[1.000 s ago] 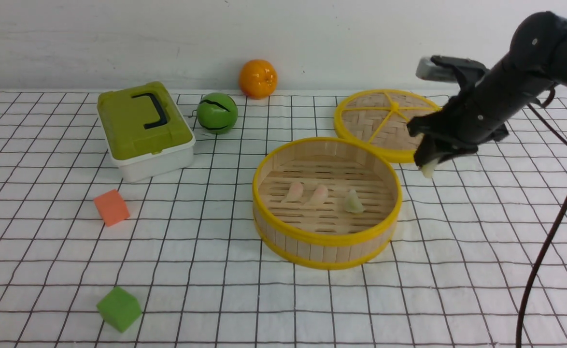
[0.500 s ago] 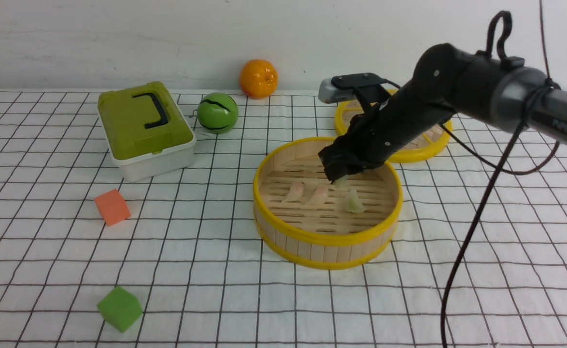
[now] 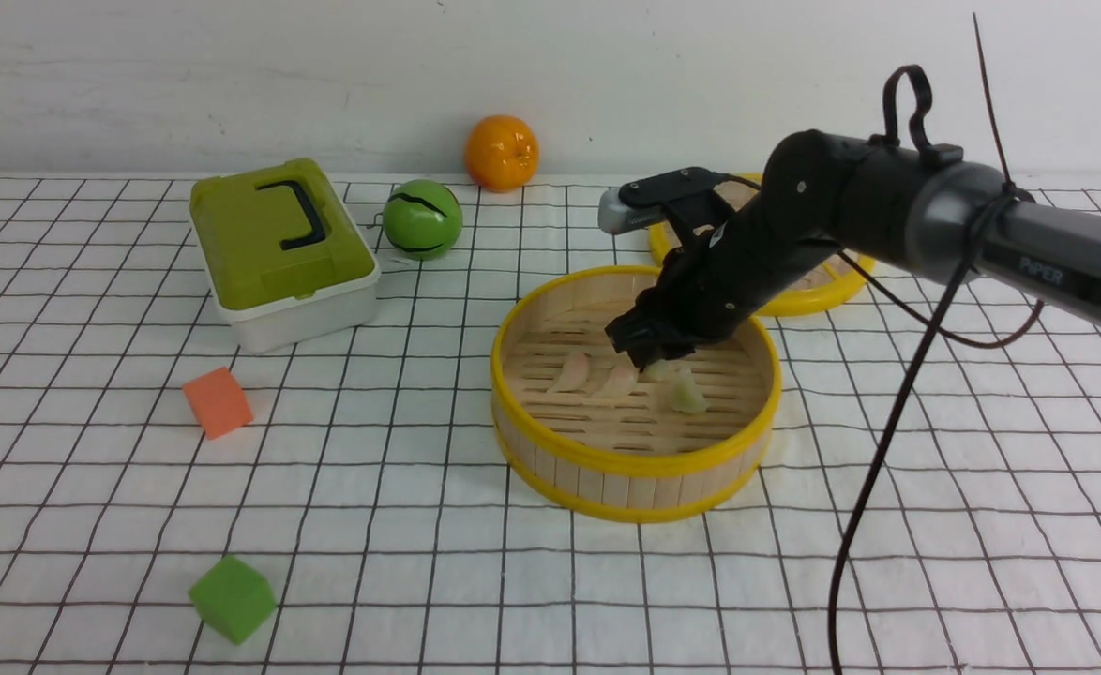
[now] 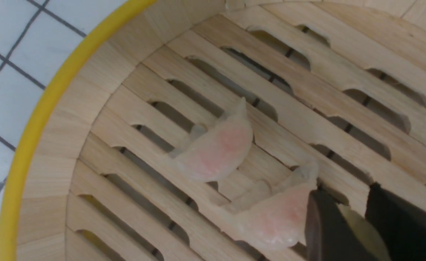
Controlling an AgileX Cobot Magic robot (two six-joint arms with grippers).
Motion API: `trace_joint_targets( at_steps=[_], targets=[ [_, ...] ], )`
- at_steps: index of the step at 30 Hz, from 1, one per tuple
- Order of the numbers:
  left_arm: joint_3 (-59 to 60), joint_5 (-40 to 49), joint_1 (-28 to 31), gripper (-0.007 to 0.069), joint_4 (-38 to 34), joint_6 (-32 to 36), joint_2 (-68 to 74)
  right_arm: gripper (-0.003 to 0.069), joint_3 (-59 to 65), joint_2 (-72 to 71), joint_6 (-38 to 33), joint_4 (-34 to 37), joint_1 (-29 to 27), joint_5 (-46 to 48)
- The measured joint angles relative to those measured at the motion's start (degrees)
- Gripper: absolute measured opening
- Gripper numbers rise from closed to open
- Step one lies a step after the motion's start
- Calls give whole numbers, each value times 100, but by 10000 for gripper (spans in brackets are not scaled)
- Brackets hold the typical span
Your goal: Put the dumplings into the steamer on the table with the white tablecloth.
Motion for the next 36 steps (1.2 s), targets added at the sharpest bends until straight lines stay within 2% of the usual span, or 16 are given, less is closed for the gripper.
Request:
trace_joint_targets(
  at_steps=[3,8,11,17,21,23,24,25,27,28,30,32,36],
  targets=[
    [0,0,0,32,0,0,0,207,0,0,-14,-11,7,119],
    [0,0,0,37,0,0,0,360,0,12,-14,-18,11,313],
    [0,6,0,37,0,0,0,421,0,-38,-14,-24,11,381],
    [0,6,0,41,0,0,0,440,7,-520,-14,-29,17,472],
    [0,6,0,46,0,0,0,386,7,-1211,-14,-209,17,583],
    [0,6,0,50,13,0,0,321,7,-1715,-14,-452,17,772],
    [0,6,0,50,15,0,0,313,7,-1763,-14,-480,17,794],
    [0,6,0,52,45,0,0,271,7,-2014,11,-660,17,938],
    [0,6,0,55,84,0,0,143,7,-2657,276,-1320,17,1395],
    [0,6,0,56,84,0,0,122,7,-2749,311,-1441,17,1472],
    [0,6,0,59,84,0,0,12,7,-3260,833,-2100,-104,2089],
    [0,6,0,62,84,0,0,-18,89,-3566,1219,-2626,-287,2525],
    [0,23,0,69,84,0,0,-21,993,-4454,1723,-3021,-718,2713]
  ],
)
